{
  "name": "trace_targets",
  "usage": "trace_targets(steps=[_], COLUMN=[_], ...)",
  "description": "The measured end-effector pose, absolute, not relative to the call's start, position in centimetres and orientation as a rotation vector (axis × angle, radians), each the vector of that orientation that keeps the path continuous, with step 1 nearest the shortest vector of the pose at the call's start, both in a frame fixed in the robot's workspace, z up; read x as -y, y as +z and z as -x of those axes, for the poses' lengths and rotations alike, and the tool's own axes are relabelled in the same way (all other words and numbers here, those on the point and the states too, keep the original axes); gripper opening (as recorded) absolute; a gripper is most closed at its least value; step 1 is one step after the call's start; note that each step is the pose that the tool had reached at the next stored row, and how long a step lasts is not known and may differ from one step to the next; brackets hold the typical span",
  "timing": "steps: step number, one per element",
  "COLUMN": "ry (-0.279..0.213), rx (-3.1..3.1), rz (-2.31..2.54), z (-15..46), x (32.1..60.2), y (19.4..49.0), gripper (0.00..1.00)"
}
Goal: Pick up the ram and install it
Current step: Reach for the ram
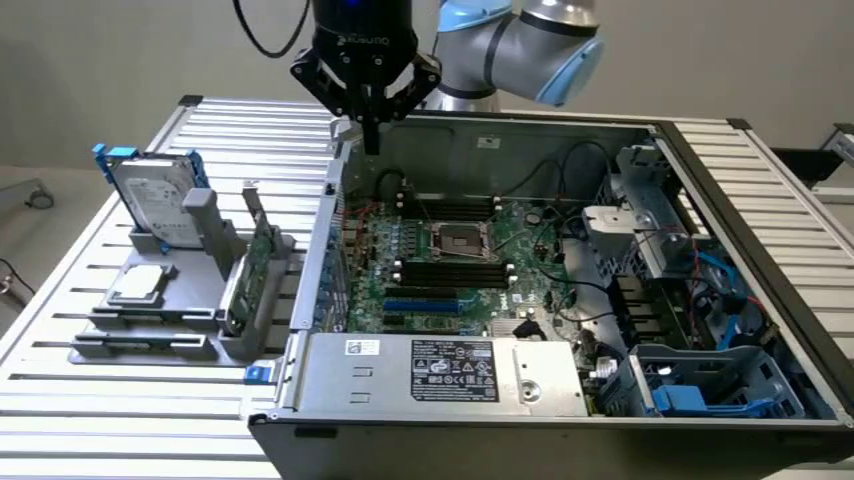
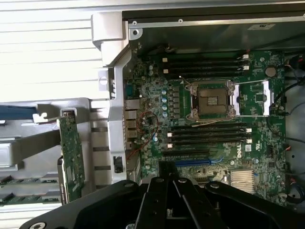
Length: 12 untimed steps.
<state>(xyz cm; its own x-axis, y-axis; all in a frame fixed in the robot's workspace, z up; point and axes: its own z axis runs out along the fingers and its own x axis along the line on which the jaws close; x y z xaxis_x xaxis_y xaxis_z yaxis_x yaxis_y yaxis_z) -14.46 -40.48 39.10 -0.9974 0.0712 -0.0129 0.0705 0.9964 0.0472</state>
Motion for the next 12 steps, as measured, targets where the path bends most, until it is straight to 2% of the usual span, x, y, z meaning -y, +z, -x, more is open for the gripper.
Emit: trace_targets(steps=[12], ry=[0.059], rx=[-3.146], rz=[-0.113], z=[18.4], x=[41.3], y=[38.2], gripper=[0.11])
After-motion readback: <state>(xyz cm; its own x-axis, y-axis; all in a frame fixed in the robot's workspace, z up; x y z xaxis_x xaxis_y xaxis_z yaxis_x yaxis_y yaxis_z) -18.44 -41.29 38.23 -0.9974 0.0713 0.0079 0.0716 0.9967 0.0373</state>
